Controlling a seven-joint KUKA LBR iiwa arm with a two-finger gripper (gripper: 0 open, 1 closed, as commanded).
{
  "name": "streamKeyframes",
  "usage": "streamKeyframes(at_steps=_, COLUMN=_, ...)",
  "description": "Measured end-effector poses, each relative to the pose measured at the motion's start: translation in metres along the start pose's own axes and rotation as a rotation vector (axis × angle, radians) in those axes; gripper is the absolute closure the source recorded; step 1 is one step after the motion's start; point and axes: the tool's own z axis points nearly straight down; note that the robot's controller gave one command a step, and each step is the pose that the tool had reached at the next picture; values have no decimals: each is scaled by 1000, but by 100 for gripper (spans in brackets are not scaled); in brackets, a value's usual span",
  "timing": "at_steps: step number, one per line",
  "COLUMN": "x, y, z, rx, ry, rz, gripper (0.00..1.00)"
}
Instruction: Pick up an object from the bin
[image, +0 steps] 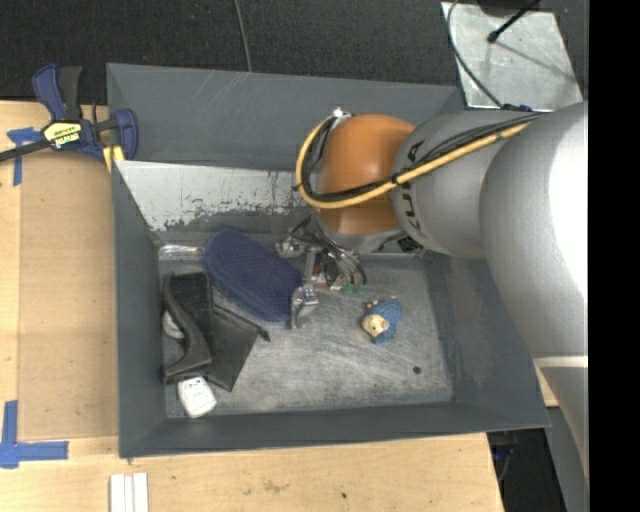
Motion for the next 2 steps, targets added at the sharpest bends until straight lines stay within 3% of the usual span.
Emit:
streamKeyframes(at_steps=1, x=-1, y=0, z=-1, rx=-3, ry=-7, rz=3, gripper=100)
streamKeyframes(at_steps=2, x=-15, y=13, z=-175, rx=-3, ry=-5, rz=-273, gripper=100)
